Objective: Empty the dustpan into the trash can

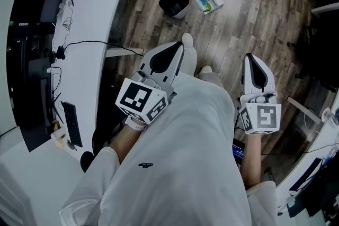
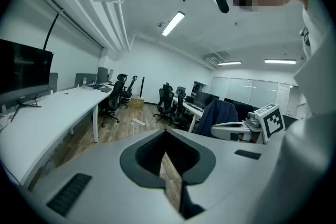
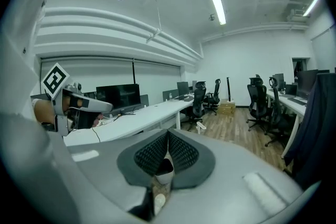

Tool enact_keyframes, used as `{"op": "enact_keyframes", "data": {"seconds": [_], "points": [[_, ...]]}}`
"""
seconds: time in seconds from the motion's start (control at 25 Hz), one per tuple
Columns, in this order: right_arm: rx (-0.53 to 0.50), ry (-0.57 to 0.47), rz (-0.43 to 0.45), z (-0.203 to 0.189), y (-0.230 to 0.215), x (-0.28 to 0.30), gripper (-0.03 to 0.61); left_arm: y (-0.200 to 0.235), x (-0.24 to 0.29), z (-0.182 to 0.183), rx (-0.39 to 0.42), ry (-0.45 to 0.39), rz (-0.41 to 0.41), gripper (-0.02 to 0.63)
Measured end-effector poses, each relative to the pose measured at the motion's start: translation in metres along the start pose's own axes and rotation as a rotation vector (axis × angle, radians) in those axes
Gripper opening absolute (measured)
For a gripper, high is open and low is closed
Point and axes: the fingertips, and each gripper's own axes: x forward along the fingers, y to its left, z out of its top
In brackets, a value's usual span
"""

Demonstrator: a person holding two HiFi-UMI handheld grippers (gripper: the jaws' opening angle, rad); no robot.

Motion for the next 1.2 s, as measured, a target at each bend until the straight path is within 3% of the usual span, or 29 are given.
{"op": "enact_keyframes", "data": {"seconds": [0.36, 0.76, 1.2], "points": [[0.070, 0.073, -0.038, 0.002, -0.030, 0.081, 0.014, 0.061, 0.081, 0.028, -0.050, 0.006, -0.033, 0.006], [-0.001, 0.095, -0.011, 0.068, -0.066, 0.224, 0.015, 0.154, 0.180, 0.103, -0.066, -0.028, -0.075, 0.006], [-0.016, 0.090, -0.102, 0.103, -0.106, 0.310, 0.015, 0.213, 0.252, 0.138, -0.048, 0.003, -0.154, 0.006]]}}
